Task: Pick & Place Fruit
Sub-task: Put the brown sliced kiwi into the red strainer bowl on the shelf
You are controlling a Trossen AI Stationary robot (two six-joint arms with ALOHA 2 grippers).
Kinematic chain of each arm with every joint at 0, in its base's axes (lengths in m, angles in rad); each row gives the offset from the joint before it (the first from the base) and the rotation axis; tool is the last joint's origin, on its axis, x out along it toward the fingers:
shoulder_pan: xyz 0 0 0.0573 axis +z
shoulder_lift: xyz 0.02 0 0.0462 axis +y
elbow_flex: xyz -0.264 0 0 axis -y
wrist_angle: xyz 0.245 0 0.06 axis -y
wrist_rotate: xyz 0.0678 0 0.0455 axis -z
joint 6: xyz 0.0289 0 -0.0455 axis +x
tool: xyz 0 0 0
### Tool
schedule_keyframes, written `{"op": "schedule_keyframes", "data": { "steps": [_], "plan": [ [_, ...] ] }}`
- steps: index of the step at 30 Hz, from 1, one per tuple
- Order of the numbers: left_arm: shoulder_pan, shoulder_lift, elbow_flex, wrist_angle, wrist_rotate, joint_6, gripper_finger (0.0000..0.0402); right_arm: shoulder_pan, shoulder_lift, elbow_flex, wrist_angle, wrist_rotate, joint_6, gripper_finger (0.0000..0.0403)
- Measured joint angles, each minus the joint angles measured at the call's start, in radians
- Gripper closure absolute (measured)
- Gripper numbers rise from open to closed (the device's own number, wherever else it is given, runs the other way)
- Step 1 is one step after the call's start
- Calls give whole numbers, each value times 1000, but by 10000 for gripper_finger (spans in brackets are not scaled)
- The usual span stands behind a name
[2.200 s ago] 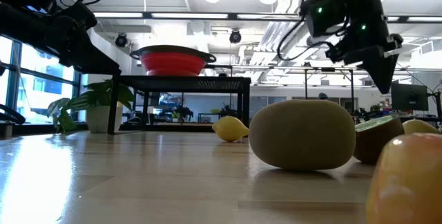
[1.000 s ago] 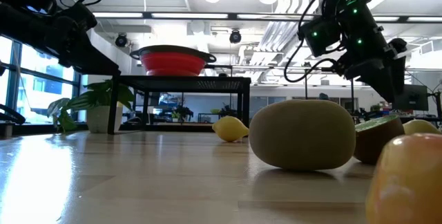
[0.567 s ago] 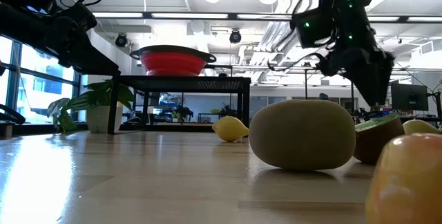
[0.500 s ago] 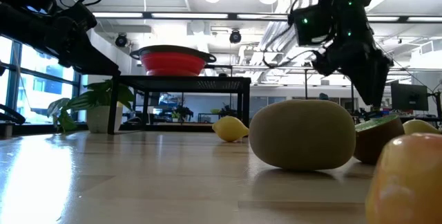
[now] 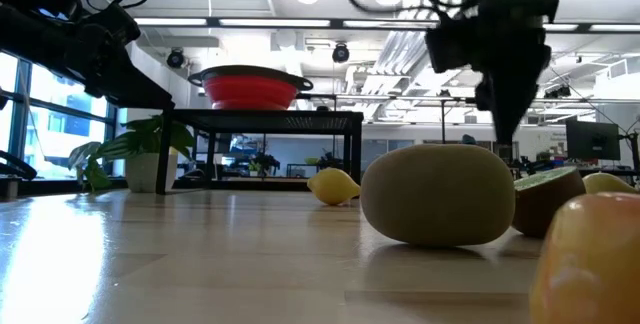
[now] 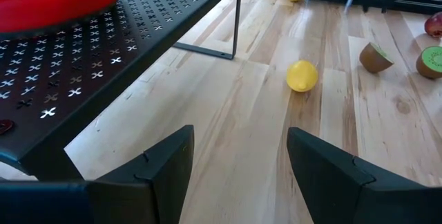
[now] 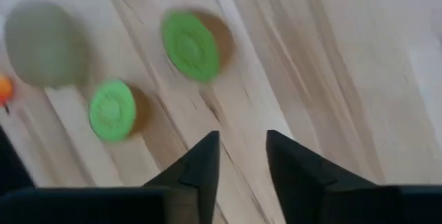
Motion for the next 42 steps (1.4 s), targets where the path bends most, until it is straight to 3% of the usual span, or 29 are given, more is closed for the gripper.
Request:
{"op": "schedule_keyframes", "data": {
  "steps": [10,14,18,28,35,42],
  "plan": [
    [0,0,0,0,0,0,174,194,0,14,237,386,200,383],
    [0,0,0,0,0,0,174,257,0,111,146,590,254,399],
    [0,0,0,0,0,0,174,265,0,218,-11,658,341,400],
    [0,0,0,0,4,0,174,256,206,455,-339,636,364,401],
    [0,0,0,0,2,27,174,249,241,466,-293,460,362,401],
    [0,0,0,0,0,28,174,249,240,466,-238,463,338,365]
  ]
}}
